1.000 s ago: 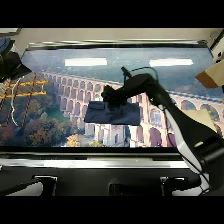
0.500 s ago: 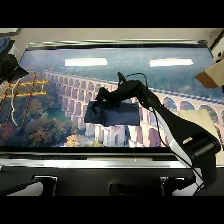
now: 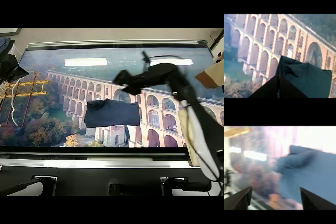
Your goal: Fold the clothes and pants, and hang the long-sleeved shirts on hangers.
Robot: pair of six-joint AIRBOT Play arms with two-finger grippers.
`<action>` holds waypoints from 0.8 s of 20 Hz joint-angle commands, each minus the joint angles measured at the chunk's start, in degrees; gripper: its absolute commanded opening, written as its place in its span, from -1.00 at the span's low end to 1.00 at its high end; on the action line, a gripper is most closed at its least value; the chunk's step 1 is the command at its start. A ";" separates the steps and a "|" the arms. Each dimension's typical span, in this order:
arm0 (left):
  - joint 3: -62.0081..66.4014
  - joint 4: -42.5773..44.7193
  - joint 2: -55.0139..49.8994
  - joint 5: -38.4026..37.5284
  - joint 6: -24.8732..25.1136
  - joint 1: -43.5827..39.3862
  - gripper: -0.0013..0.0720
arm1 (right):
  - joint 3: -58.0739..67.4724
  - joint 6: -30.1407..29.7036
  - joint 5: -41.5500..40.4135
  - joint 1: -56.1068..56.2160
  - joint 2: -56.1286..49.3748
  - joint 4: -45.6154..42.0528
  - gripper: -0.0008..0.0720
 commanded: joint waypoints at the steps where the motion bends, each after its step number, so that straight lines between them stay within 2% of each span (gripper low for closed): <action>1: -0.02 0.02 0.02 -0.46 -0.04 0.04 -0.93 | -0.87 -6.16 -10.25 -12.87 1.66 -4.22 0.87; 6: -0.02 0.04 0.02 -0.46 0.00 0.04 -0.93 | -10.86 -13.99 -11.10 -23.23 -0.72 -1.97 0.84; 10: -0.02 0.04 0.02 -0.44 0.76 0.07 -0.93 | -20.13 -21.70 -10.16 -21.31 -4.76 4.00 0.82; 12: -0.02 0.04 0.02 -0.46 2.93 0.07 -0.93 | -21.94 -22.77 -8.22 -19.65 -7.28 4.22 0.82; 15: -0.02 0.02 0.02 -0.44 2.95 0.07 -0.93 | -22.05 -25.77 -6.54 -16.63 -10.88 8.11 0.81; 16: -0.02 0.04 0.02 -0.44 2.99 0.07 -0.93 | -22.05 -25.75 -5.11 -15.50 -11.76 8.39 0.67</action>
